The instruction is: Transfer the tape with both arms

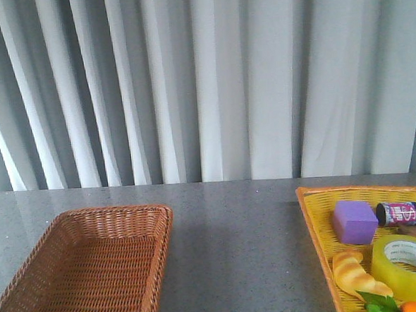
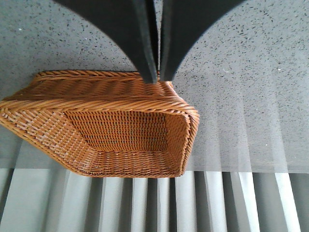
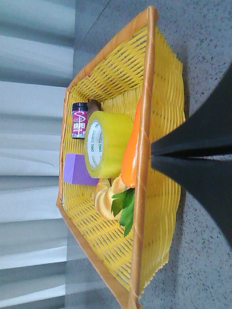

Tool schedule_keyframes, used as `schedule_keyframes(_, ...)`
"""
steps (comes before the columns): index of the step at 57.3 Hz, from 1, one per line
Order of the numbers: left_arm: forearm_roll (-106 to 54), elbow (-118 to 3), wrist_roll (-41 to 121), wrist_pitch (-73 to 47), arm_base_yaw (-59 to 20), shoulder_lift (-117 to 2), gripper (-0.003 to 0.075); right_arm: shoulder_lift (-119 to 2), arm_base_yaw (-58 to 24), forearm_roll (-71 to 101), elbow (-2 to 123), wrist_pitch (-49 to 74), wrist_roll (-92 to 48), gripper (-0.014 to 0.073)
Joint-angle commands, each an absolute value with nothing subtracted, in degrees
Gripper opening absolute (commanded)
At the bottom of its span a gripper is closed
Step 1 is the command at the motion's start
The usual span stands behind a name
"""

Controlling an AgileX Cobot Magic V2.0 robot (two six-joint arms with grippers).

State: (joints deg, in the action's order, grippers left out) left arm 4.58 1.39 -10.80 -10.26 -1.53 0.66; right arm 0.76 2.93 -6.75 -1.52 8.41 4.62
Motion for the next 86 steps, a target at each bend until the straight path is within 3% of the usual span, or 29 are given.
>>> schedule_keyframes(1, 4.62, 0.98, -11.28, -6.29, -1.60, 1.54, -0.0006, 1.23, 3.07, -7.00, -1.74, 4.26, 4.10, -0.0007)
schedule_keyframes(71, 4.70, 0.98, -11.14, -6.06, -1.60, 1.54, -0.0006, 1.23, 3.06, -7.47, -1.74, 3.62, 3.66, -0.0007)
schedule_keyframes(76, 4.89, 0.98, -10.47, -2.85, -1.60, 1.54, -0.0006, 1.23, 3.06, -9.11, -1.67, -1.31, 2.90, -0.0007)
schedule_keyframes(86, 4.03, -0.83, -9.98, 15.83, -1.60, 1.47, -0.0006, 0.90, 3.06, -8.56, -0.48, -24.86, 6.41, -0.0007)
